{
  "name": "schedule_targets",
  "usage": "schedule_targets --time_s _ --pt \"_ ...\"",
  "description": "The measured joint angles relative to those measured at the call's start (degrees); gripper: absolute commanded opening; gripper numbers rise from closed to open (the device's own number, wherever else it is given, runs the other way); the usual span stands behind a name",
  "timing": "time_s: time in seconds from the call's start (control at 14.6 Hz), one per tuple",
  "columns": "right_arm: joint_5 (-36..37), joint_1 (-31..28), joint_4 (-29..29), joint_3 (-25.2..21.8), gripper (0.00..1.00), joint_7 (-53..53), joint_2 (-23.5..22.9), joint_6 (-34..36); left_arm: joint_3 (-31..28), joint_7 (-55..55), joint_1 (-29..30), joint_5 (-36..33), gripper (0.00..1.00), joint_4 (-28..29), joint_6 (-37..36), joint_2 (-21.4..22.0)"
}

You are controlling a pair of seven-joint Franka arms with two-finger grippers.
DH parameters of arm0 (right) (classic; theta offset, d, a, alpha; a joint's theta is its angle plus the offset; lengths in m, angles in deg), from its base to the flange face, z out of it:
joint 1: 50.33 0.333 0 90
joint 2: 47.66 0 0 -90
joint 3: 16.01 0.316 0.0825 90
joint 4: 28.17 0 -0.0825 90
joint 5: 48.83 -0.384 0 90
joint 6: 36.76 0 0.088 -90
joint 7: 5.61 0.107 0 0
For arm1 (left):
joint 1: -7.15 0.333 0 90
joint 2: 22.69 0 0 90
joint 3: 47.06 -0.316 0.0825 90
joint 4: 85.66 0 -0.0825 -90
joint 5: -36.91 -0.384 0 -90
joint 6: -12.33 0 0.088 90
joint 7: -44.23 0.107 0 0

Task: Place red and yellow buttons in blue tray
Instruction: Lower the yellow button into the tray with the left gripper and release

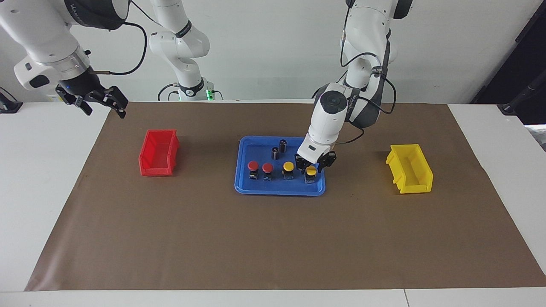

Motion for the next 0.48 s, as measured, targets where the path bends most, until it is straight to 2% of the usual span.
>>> schedule_targets --time_s 0.27,0.48 --pt "-0.3 0.0 0.0 0.2 1.00 0.0 0.0 0.0 -1.5 1.4 0.9 -3.2 1.00 -3.1 -8.6 3.0" --pt "-0.4 0.1 0.0 0.5 1.00 0.0 0.0 0.1 -3.1 11.0 6.4 -5.9 1.00 -4.1 -15.5 6.4"
